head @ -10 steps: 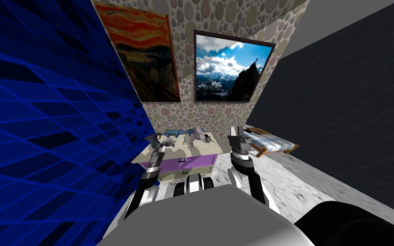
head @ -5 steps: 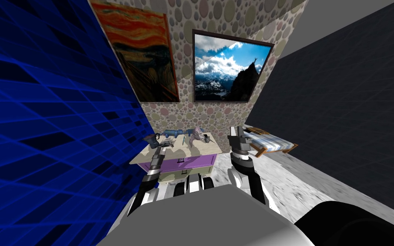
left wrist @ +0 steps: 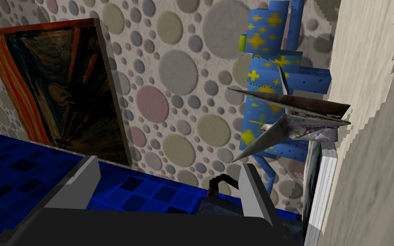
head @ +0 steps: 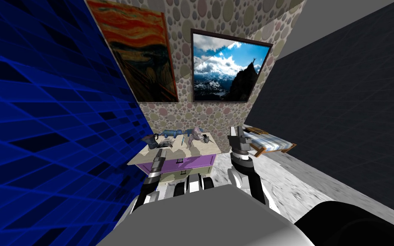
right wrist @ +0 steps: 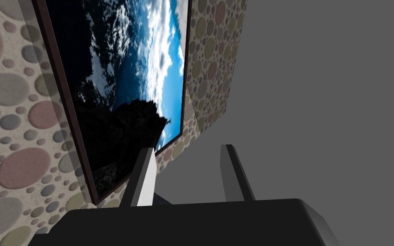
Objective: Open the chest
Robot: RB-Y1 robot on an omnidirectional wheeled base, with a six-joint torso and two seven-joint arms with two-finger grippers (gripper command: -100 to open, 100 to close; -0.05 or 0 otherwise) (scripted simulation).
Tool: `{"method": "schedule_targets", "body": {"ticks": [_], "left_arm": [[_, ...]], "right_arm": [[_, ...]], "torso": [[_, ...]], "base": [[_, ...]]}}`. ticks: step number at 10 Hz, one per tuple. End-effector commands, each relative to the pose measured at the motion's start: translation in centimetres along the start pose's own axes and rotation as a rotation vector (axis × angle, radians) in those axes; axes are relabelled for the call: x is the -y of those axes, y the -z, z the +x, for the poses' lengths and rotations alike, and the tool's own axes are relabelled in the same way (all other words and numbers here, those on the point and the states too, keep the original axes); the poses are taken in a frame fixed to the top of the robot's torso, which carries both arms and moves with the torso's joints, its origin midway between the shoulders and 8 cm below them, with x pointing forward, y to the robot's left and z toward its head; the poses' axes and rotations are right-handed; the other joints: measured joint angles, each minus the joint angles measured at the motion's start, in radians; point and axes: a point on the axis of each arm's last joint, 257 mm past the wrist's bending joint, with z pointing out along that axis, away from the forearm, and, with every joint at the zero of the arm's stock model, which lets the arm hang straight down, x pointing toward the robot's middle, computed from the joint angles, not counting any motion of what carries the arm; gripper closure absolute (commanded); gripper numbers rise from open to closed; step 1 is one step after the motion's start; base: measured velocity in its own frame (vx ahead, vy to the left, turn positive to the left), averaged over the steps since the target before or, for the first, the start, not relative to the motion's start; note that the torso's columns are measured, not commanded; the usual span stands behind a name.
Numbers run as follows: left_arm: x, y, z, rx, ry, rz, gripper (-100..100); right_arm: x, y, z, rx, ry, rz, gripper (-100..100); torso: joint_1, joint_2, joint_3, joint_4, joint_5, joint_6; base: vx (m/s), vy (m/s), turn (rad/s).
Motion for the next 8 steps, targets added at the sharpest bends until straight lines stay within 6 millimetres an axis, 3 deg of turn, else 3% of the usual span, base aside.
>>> {"method": "schedule_targets", "body": {"ticks": [1,8], "left_arm": [[-1.7,1.2,0.0,-0.002,-0.003,-0.019,-100],[-5.4,4.1,0.3,-0.004,-0.005,-0.074,-100]], "right_arm": [[0.0,0.0,0.0,0.000,0.000,0.000,0],[0.0,0.0,0.0,0.000,0.000,0.000,0]], "torso": [[0.000,0.000,0.000,0.000,0.000,0.000],[0.001,-0.002,0.000,-0.004,0.003,0.001]], "base": [[0.005,-0.019,-0.014],[0.006,-0.017,-0.008]]}}
